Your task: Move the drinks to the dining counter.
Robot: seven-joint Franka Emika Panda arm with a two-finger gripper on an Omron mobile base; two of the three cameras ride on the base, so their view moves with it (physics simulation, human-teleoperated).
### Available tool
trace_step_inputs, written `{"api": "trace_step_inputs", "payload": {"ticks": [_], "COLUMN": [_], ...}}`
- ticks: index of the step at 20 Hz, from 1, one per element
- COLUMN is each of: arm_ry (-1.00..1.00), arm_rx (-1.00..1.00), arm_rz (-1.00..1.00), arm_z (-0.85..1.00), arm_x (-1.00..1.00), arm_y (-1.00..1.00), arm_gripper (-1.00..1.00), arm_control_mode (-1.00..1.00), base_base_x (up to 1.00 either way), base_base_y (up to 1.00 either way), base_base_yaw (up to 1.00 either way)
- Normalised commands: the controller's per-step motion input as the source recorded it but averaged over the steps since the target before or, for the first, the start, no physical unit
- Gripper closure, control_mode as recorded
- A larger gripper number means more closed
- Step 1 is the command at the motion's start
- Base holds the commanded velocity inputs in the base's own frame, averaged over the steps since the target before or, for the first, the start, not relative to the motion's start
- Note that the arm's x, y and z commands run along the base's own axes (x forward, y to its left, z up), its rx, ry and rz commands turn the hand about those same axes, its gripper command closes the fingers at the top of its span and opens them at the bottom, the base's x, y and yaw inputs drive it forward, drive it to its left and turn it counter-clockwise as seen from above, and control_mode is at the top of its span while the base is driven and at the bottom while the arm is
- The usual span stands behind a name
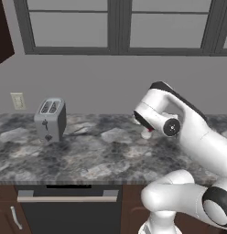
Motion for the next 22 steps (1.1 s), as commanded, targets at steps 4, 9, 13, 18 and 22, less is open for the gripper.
{"api": "trace_step_inputs", "payload": {"ticks": [4,9,13,18,22], "arm_ry": [0.68,0.13,-0.08,0.28,0.36], "arm_rx": [0.0,-0.12,-0.21,-0.05,-0.02], "arm_rz": [-0.11,-0.09,-0.18,-0.21,-0.18], "arm_z": [0.92,0.91,0.96,1.0,1.0], "arm_x": [0.0,-0.3,-0.75,-0.72,-0.63], "arm_y": [0.03,0.09,0.12,0.03,0.01], "arm_gripper": [1.0,1.0,1.0,1.0,1.0], "arm_control_mode": [-1.0,-1.0,-1.0,-1.0,-1.0], "base_base_x": [0.0,0.0,0.0,0.0,0.0], "base_base_y": [0.0,0.0,0.0,0.0,0.0], "base_base_yaw": [0.0,0.0,0.0,0.0,0.0]}}
